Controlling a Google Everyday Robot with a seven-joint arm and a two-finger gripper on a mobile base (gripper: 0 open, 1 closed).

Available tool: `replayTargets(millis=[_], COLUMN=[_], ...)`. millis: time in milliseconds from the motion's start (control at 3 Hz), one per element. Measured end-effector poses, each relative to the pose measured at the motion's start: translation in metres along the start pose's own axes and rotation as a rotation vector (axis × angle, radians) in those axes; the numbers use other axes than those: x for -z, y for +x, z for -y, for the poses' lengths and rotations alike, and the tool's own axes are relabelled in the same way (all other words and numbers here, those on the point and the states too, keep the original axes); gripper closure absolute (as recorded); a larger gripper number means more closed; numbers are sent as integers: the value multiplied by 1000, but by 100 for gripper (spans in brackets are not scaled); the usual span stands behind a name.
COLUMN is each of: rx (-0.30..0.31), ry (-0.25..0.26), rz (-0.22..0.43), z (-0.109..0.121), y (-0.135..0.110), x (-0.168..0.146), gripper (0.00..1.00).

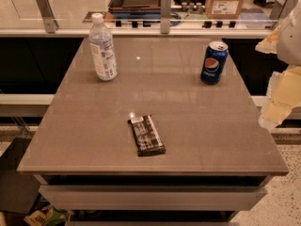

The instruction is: Move blue plastic bottle near rxbar chocolate

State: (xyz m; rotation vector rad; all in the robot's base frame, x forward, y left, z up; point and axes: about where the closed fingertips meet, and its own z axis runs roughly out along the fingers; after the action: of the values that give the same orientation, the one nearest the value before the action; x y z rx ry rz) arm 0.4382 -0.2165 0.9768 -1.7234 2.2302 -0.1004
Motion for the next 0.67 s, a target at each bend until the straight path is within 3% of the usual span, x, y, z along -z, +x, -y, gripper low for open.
replayTargets(millis=[333, 667], rx=[0, -29], ry=[0, 9], rz=[0, 49], z=[0, 5], y=[0, -11], x=[0, 3], gripper=[0, 0])
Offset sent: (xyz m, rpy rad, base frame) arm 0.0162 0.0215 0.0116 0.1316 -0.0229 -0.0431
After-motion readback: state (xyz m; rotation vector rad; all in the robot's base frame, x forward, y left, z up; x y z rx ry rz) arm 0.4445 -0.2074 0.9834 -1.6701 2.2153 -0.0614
